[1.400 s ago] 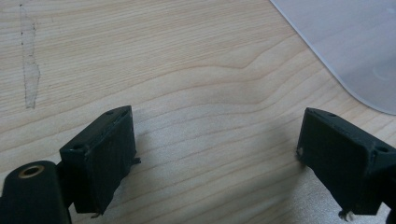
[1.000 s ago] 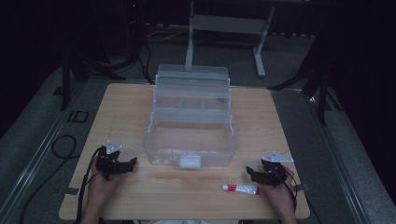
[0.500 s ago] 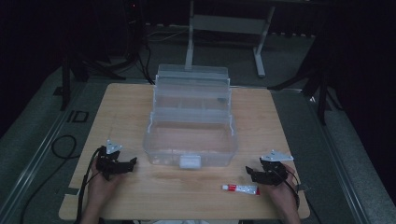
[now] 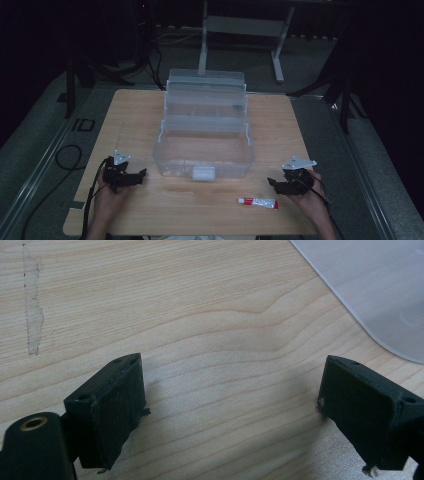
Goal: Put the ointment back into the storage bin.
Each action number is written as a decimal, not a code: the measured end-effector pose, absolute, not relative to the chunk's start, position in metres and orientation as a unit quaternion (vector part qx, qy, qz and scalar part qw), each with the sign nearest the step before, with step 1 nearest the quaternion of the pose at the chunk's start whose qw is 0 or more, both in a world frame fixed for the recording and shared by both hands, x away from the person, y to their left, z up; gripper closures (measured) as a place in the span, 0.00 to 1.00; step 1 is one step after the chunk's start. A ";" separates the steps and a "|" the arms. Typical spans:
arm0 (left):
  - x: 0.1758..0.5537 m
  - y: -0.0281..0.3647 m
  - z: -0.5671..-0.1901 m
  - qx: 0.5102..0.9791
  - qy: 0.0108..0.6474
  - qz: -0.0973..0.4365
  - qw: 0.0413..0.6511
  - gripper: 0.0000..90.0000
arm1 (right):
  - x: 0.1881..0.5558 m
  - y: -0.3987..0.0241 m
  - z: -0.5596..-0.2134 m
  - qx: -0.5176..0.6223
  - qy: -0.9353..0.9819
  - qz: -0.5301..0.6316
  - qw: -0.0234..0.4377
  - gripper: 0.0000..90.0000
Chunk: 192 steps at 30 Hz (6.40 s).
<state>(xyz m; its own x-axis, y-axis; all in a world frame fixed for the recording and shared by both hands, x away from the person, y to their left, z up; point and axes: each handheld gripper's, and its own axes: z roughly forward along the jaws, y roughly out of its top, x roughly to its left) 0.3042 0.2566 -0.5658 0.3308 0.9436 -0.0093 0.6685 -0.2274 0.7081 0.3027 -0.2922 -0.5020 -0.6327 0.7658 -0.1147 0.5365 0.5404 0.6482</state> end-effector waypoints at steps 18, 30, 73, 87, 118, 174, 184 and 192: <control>0.304 0.257 -0.566 0.753 0.535 0.218 0.314 0.13 | 0.300 -0.283 -0.479 0.307 0.901 0.269 0.147 0.31; 0.304 0.257 -0.566 0.753 0.535 0.218 0.314 0.13 | 0.299 -0.264 -0.476 0.245 0.932 0.238 0.119 0.31; 0.304 0.257 -0.566 0.753 0.535 0.218 0.314 0.13 | 0.299 -0.224 -0.476 0.135 0.977 0.156 0.063 0.44; 0.304 0.257 -0.566 0.753 0.535 0.218 0.314 0.13 | 0.299 -0.217 -0.476 0.120 0.983 0.133 0.048 0.47; 0.304 0.257 -0.566 0.753 0.535 0.218 0.314 0.13 | 0.297 -0.200 -0.487 0.073 0.994 0.079 0.023 0.62; 0.304 0.257 -0.566 0.753 0.535 0.218 0.314 0.13 | 0.299 -0.174 -0.517 0.027 1.000 -0.012 0.004 0.77; 0.304 0.257 -0.566 0.753 0.535 0.218 0.314 0.13 | 0.298 -0.173 -0.513 0.018 1.000 -0.012 0.007 0.78; 0.304 0.257 -0.566 0.753 0.535 0.218 0.314 0.13 | 0.300 -0.175 -0.502 0.020 1.000 -0.004 0.011 0.78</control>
<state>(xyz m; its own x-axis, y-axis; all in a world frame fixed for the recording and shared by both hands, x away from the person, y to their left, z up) 0.3041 0.2567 -0.5656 0.3318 0.9433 -0.0080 0.6694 -0.2295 0.7065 0.2998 -0.1749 -0.5015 -0.9990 0.0390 -0.0228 0.0392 0.9992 -0.0082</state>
